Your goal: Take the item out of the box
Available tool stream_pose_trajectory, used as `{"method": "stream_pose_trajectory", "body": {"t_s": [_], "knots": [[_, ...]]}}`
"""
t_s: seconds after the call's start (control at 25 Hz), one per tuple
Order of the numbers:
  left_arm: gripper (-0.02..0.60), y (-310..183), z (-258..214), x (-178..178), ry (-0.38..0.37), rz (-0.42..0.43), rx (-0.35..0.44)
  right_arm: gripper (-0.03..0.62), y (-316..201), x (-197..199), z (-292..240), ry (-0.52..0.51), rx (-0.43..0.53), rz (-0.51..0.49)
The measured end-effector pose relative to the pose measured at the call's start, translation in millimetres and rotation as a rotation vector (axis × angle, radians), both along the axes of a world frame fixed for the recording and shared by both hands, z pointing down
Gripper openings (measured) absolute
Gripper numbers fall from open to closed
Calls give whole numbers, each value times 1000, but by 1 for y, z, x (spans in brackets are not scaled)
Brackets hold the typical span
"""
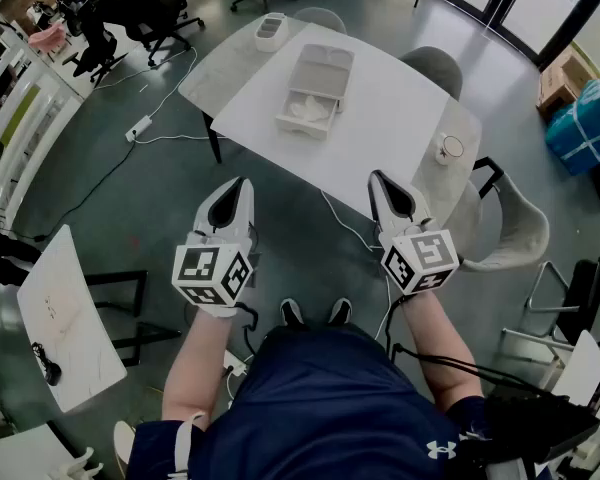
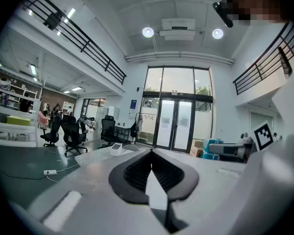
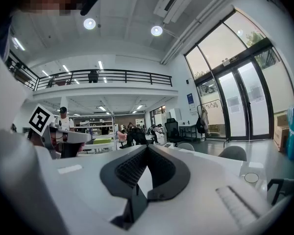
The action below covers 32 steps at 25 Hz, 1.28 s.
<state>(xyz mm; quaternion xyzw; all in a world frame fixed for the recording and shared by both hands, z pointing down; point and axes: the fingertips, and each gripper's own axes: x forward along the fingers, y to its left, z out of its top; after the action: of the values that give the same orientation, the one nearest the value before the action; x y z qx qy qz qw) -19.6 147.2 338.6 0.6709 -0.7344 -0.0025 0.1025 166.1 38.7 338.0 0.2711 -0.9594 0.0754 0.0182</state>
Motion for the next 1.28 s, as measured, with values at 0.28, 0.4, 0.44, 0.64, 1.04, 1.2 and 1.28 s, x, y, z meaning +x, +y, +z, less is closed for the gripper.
{"method": "stream_pose_trajectory", "body": {"t_s": [0.28,0.4,0.44,0.64,1.04,1.2,1.28], "knots": [[2,0,0,-12,0,6,7,2,0,-7,4,6,-14,15],[2,1,-1,-19,1,10,15,2,-3,-10,6,6,-35,39],[3,2,-2,-22,1,12,18,3,-3,-10,6,9,-37,51],[2,12,-6,-43,2,20,44,3,-2,-18,-4,20,-10,95],[3,41,9,-85,43,34,47,3,16,-30,-15,70,48,158],[2,43,17,-93,67,27,46,3,16,-35,-12,90,53,158],[3,42,22,-99,74,20,41,3,13,-43,-8,94,51,152]]}}
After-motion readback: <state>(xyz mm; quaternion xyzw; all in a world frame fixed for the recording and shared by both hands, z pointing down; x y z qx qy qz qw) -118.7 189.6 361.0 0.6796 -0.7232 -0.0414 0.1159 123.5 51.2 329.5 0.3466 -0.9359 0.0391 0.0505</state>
